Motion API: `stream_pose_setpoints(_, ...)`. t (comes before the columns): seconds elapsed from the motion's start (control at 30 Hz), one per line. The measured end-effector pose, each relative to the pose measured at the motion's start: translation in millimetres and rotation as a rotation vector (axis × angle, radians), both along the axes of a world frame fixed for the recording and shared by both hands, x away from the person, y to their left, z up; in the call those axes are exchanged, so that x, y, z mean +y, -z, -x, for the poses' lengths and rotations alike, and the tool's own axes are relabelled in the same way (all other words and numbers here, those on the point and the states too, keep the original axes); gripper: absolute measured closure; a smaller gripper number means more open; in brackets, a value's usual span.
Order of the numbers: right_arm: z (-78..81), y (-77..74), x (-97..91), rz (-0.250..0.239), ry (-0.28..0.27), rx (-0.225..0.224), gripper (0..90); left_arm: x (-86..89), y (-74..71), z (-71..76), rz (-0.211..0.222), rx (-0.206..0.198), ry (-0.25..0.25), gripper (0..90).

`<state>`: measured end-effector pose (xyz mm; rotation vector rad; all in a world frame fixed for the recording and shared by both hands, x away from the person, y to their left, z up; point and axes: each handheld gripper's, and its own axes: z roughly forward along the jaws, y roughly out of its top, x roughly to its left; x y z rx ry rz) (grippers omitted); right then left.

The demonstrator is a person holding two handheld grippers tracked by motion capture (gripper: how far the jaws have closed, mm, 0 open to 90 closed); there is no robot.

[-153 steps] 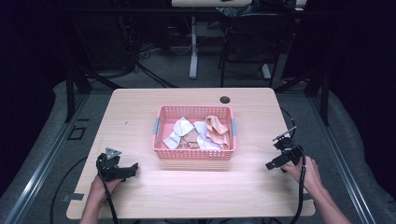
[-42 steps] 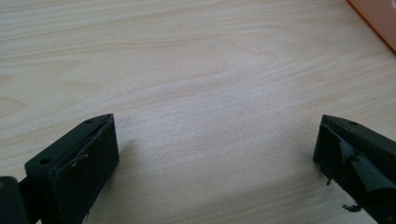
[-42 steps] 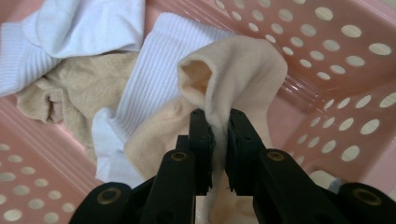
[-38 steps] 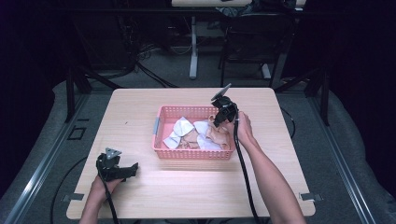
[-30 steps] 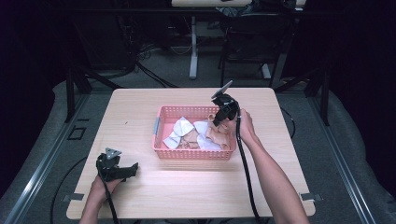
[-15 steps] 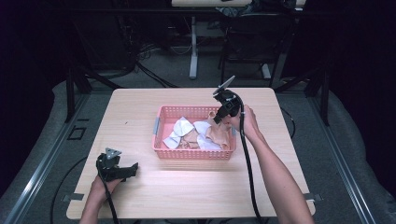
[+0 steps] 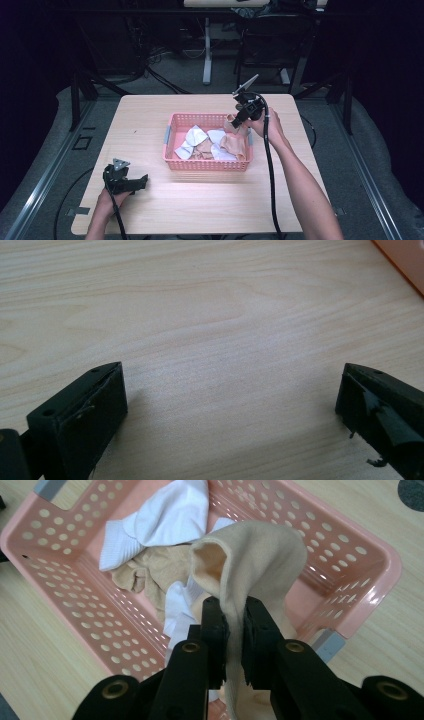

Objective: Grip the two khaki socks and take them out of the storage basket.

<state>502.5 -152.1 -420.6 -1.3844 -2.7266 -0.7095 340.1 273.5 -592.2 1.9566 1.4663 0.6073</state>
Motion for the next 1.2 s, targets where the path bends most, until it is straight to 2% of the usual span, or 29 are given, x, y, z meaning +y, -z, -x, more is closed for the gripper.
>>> stream_pose_setpoints(0.23,5.1,-16.7,-8.3,-0.022,0.010,-0.025,81.2,0.0,0.1,-0.1,-0.001,-0.002,0.000,0.1)
stream_pose_setpoints(0.3,5.7,-25.9,-13.4,-0.001,0.010,-0.030,81.2,0.0,0.0,-0.2,-0.001,0.000,0.000,0.1)
stream_pose_setpoints(0.53,12.7,-38.7,-25.7,-0.001,0.023,-0.047,81.1,-0.1,0.2,-0.3,0.001,-0.003,-0.001,0.1)
stream_pose_setpoints(0.57,14.0,-39.2,-28.1,-0.015,0.026,-0.050,81.1,-0.1,0.1,-0.2,0.001,-0.002,0.000,0.1)
stream_pose_setpoints(0.97,24.0,-38.7,-57.2,-0.012,0.052,-0.048,81.0,-0.4,0.3,0.0,0.004,-0.004,-0.004,0.1)
stream_pose_setpoints(1.2,31.4,-34.2,-75.5,-0.028,0.082,-0.046,81.0,-0.5,0.4,0.0,0.004,-0.004,-0.006,0.1)
